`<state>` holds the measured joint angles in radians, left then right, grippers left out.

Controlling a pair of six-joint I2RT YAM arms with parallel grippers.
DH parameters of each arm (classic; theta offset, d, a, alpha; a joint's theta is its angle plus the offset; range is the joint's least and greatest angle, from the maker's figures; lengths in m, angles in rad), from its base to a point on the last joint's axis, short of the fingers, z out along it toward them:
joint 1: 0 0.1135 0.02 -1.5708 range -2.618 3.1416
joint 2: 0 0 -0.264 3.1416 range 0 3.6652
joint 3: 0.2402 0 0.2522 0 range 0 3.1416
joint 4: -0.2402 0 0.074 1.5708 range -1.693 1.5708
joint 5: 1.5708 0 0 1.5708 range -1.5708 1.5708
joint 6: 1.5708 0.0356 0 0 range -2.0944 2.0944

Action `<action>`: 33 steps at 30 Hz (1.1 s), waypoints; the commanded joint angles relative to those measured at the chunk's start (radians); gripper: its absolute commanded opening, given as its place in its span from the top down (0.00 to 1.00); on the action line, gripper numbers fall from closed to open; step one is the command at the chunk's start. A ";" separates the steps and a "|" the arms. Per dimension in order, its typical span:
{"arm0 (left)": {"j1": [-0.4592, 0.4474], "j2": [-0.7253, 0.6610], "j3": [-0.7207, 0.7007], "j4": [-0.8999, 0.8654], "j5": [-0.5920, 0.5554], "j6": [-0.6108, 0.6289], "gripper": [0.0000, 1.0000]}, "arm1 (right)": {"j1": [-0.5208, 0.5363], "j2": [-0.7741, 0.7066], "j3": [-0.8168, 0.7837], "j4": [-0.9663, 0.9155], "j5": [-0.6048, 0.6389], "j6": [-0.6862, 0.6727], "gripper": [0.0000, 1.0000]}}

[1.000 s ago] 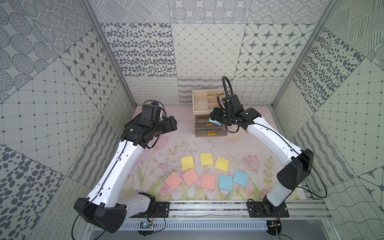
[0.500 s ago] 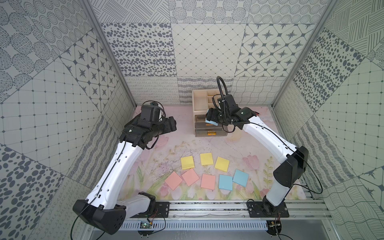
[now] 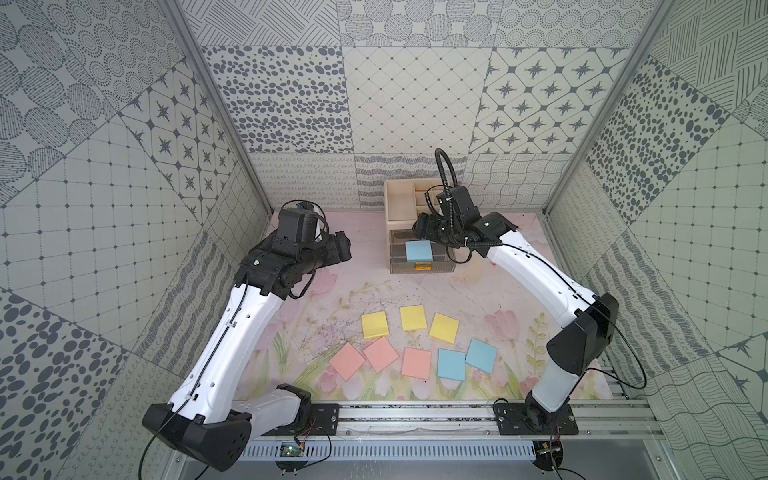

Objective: Please put the sticky notes in the drawer by color
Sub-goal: Place the sticky notes in the drawer, then pick up the sticky notes from the center of the board.

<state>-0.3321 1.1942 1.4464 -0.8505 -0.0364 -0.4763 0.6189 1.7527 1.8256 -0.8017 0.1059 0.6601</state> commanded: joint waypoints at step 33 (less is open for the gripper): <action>0.010 0.007 -0.025 0.047 0.066 0.013 0.08 | 0.274 -0.659 -1.125 -0.185 0.190 0.742 0.01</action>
<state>-0.3321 1.2011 1.4315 -0.8520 -0.0021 -0.4622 0.8871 1.0782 0.7471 -1.0912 0.3408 1.2972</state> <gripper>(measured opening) 0.917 0.990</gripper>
